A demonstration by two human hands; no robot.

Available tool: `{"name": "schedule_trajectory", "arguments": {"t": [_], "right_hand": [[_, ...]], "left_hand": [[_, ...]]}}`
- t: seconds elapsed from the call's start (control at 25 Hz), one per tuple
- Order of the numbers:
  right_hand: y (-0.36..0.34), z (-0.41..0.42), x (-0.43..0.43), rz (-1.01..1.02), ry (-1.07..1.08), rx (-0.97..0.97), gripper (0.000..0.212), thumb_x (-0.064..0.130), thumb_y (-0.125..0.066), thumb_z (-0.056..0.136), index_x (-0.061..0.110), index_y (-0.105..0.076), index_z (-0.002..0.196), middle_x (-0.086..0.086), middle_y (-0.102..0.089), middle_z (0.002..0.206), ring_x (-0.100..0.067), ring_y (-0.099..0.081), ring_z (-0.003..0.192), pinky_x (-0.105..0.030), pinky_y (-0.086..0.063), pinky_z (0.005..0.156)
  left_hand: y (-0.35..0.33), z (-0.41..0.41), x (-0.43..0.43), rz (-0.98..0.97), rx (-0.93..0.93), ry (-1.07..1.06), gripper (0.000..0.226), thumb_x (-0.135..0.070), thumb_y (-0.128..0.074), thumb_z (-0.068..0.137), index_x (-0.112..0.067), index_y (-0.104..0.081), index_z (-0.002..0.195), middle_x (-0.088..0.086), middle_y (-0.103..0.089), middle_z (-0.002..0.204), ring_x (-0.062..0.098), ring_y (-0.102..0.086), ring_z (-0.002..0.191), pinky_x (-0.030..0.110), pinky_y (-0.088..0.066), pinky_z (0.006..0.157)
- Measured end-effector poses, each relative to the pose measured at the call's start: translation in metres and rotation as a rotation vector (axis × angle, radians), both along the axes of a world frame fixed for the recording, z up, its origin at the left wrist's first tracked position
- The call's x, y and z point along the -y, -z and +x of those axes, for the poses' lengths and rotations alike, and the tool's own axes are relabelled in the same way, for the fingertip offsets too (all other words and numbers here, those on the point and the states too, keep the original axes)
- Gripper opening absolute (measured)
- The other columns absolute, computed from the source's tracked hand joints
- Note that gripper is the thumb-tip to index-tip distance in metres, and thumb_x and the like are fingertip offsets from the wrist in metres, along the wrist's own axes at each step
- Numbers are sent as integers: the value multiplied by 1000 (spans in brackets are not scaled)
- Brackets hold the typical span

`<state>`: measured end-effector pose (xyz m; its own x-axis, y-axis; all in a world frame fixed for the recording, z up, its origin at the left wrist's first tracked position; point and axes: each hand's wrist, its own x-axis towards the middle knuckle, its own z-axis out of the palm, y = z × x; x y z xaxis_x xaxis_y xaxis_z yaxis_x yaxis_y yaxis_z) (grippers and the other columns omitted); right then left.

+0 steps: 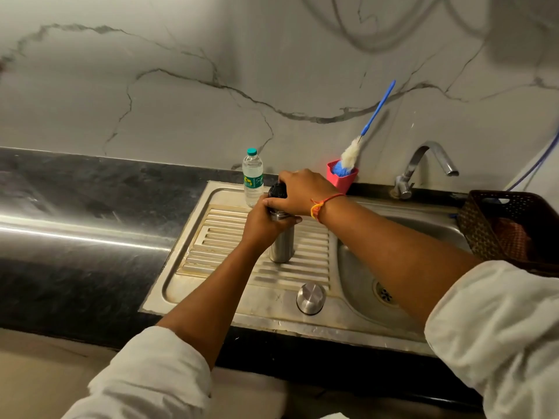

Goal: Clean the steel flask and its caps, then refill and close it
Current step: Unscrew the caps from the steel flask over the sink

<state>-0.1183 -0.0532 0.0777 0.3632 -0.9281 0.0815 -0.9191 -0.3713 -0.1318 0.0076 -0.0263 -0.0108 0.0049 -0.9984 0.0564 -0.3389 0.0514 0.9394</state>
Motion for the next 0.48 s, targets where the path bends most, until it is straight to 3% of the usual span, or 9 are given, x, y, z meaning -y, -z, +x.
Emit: {"name": "schedule_trajectory", "arguments": {"t": [0.24, 0.48], "right_hand": [[-6, 11, 9, -45, 10, -223, 67, 77, -50, 79, 19, -62, 109, -2, -60, 87, -22, -56, 77, -32, -49, 67], [-3, 4, 20, 24, -103, -182, 57, 70, -48, 87, 19, -59, 111, -2, -64, 91, -18, -56, 79, -30, -51, 71]], "left_hand": [[8, 4, 4, 40, -48, -22, 60, -24, -96, 66, -30, -60, 113, -14, -69, 102, 11, -65, 100, 31, -56, 87], [6, 12, 11, 74, -80, 44, 57, -20, -95, 66, -32, -65, 113, -10, -73, 105, 11, -68, 100, 28, -57, 83]]}}
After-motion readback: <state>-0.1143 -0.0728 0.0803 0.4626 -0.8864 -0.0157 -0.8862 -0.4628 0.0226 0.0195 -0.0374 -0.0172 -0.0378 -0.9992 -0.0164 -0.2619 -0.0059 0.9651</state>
